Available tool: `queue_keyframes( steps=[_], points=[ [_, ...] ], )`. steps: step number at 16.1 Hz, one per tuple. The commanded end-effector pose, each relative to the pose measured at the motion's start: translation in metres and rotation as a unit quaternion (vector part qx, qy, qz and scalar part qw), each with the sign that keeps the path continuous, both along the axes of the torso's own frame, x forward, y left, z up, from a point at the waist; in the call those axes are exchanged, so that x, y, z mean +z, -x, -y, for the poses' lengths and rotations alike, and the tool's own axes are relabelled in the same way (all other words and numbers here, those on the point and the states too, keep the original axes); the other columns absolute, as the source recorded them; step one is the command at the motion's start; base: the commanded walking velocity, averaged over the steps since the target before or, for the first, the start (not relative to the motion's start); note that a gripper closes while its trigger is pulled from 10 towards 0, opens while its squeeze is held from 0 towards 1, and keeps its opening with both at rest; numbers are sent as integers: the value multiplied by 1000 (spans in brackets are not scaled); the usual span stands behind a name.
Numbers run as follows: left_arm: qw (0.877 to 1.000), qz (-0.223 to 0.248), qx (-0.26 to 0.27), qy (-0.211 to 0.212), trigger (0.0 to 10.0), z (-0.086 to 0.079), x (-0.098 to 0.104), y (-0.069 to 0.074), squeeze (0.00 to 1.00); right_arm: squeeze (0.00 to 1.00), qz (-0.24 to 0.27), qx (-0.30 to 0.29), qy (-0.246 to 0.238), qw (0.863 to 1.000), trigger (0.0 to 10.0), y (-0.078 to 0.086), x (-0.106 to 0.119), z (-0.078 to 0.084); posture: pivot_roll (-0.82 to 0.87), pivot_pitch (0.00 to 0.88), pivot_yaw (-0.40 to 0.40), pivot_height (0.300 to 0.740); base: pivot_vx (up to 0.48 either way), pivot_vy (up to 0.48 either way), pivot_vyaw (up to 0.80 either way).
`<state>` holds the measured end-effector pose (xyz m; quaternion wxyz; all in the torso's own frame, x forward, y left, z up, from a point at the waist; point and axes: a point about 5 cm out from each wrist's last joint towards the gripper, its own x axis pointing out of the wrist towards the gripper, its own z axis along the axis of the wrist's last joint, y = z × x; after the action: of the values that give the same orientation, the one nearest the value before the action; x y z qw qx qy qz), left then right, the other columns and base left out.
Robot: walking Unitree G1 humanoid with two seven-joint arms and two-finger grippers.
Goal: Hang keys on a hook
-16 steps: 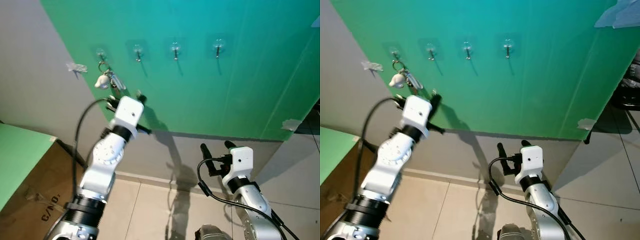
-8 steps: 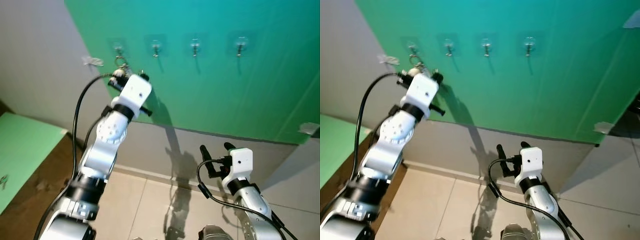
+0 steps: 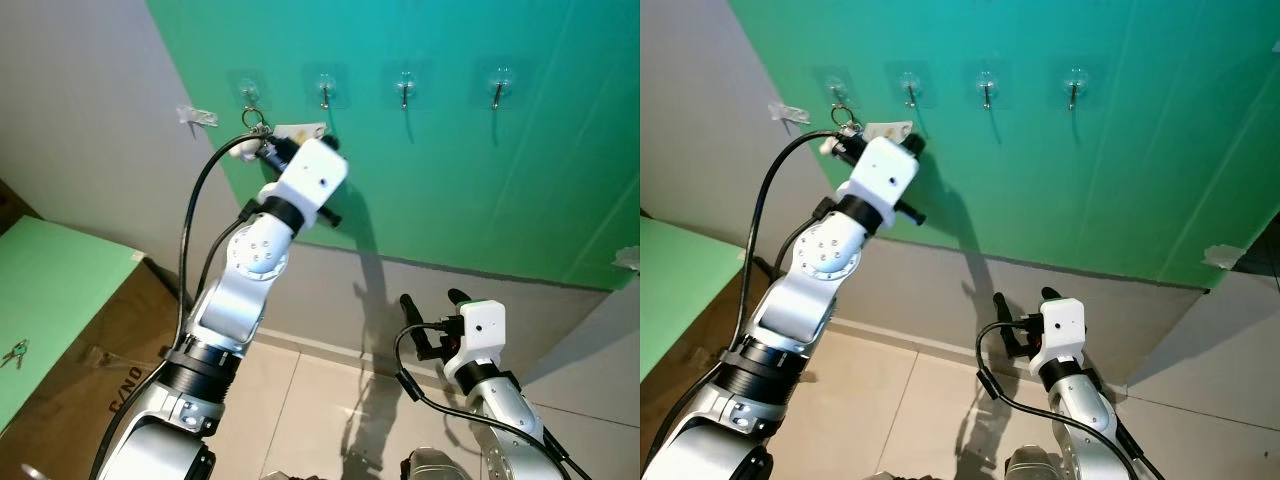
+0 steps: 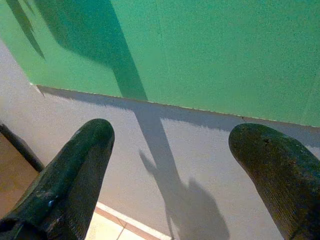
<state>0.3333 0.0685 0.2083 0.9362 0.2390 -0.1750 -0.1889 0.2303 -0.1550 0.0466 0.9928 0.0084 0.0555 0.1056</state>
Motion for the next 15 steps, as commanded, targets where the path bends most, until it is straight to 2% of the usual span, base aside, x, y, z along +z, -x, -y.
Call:
queue_keyframes(
  steps=[1,6,8,10,15],
  points=[
    [1000,26,16,-6,0,-2,12,-1,0,0,-3,11,-1,1000,10000,2,0,-5,-311,78,179,740,0,0,0],
    [999,37,29,9,0,-1,19,-1,0,0,-5,13,-1,1000,10000,3,-1,-6,-314,78,181,740,0,0,0],
    [996,46,67,26,0,-7,20,-1,0,0,-7,14,-1,1000,10000,4,-2,-6,-315,77,179,740,0,0,0],
    [994,46,96,28,0,-11,19,-1,0,0,-9,15,0,1000,10000,5,-2,-5,-315,77,179,740,0,0,0],
    [993,35,110,25,0,-10,14,-1,0,0,-12,21,2,1000,10000,5,-2,-4,-314,73,169,740,0,0,0]
  ],
)
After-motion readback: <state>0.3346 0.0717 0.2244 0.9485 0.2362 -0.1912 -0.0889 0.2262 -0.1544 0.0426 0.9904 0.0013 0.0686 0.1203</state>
